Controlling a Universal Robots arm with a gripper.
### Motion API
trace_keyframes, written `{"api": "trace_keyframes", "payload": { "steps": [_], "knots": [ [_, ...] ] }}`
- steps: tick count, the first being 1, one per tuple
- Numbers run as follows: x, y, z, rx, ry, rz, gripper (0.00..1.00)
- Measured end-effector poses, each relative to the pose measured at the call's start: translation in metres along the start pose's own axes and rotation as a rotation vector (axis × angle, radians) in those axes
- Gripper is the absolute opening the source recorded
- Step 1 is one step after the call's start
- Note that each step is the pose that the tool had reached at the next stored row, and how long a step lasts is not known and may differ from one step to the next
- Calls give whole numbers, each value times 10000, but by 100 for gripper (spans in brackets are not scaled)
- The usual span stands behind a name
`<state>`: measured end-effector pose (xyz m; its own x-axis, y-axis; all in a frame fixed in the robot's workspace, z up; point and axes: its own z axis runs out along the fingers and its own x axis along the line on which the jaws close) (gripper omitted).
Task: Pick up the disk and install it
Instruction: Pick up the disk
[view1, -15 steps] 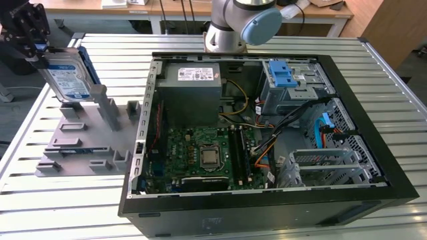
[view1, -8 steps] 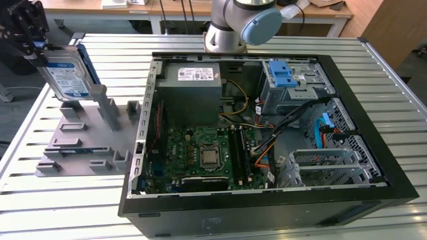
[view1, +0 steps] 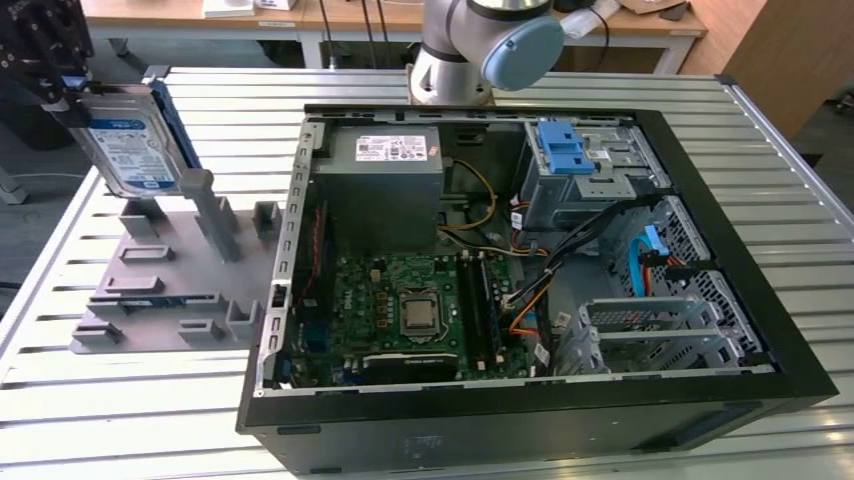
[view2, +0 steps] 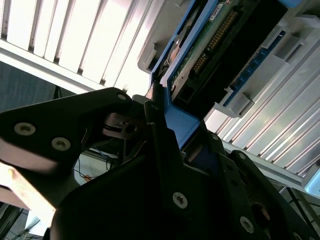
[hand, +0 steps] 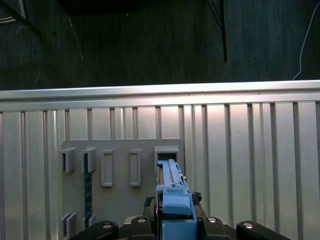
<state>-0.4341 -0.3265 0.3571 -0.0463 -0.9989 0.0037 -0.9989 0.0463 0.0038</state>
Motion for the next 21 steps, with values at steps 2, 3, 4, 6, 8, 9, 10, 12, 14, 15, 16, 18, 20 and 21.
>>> {"api": "trace_keyframes", "payload": {
  "steps": [2,3,4,6,8,9,10,12,14,15,16,18,20,21],
  "knots": [
    [0,0,-19,0,0,0,36],
    [0,0,-29,0,0,0,36],
    [0,0,-37,-1,0,0,36],
    [0,0,-56,0,0,0,36],
    [0,0,-77,0,0,-1,36],
    [0,0,-88,-1,0,-1,36],
    [0,1,-99,0,0,-1,36],
    [0,0,-121,-1,0,-1,36],
    [1,0,-141,0,0,-1,36],
    [1,1,-151,0,0,-1,36],
    [1,1,-161,0,0,-2,36],
    [1,1,-183,0,0,-2,36],
    [1,1,-204,0,0,-3,36],
    [1,1,-214,0,0,-3,36]
  ]
}}
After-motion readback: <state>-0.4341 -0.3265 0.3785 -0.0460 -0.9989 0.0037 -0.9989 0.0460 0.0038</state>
